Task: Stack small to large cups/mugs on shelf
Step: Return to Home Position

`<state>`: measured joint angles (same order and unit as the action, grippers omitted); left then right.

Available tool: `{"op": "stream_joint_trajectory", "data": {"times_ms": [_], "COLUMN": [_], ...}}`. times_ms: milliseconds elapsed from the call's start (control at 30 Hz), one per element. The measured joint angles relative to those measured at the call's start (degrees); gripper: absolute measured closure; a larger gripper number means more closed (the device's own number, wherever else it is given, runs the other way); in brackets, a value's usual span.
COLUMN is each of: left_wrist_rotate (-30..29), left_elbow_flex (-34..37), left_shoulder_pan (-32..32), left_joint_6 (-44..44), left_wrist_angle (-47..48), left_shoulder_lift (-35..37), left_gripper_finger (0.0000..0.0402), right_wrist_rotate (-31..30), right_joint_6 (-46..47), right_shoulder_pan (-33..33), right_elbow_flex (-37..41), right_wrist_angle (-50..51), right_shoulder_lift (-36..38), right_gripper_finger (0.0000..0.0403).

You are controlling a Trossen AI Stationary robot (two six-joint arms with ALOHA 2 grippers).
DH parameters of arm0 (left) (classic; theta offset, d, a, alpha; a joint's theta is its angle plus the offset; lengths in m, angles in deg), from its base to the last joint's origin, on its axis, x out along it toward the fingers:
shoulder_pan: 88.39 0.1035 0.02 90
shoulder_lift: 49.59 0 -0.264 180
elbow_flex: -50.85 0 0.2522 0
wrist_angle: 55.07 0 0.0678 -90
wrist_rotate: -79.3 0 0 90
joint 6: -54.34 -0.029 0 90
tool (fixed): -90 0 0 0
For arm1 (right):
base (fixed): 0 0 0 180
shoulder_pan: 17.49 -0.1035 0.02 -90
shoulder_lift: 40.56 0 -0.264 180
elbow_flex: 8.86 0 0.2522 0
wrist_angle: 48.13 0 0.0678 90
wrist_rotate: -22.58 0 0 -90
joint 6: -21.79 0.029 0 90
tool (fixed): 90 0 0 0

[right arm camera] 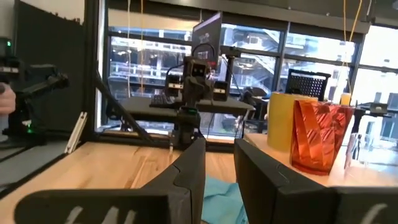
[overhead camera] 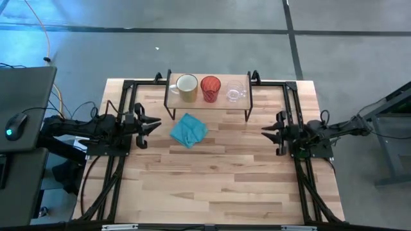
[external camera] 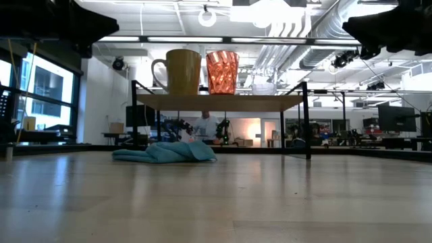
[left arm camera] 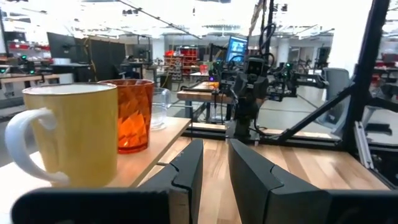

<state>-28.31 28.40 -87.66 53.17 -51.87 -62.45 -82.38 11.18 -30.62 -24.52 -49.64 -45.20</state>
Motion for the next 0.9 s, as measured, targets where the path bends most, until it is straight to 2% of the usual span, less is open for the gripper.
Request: {"op": "stream_joint_trajectory", "data": {"times_ms": [267,567,667,800,900], "left_wrist_rotate": [5.4,12.2,13.8,13.5,12.3], "left_elbow_flex": [0.0,0.0,2.0,8.1,8.2], "left_shoulder_pan": [0.0,0.0,0.0,0.0,0.0], "left_joint_6": [-1.7,-3.5,-4.5,-6.0,-6.5], "left_wrist_angle": [1.5,7.7,5.4,-5.4,-6.5], "left_shoulder_lift": [0.0,0.0,0.0,0.0,0.0], "left_gripper_finger": [0.0334,0.0334,0.0334,0.0335,0.0335], "right_wrist_rotate": [0.1,0.5,0.5,0.6,0.6], "right_joint_6": [0.0,0.0,0.0,0.3,0.3], "right_shoulder_pan": [0.0,0.0,0.0,0.0,0.0], "right_elbow_flex": [1.3,1.3,1.4,1.4,1.4], "right_wrist_angle": [1.7,2.7,2.7,2.7,2.7], "right_shoulder_lift": [-0.1,-0.1,-0.1,-0.1,-0.1], "right_gripper_finger": [0.0325,0.0325,0.0325,0.0325,0.0325]}}
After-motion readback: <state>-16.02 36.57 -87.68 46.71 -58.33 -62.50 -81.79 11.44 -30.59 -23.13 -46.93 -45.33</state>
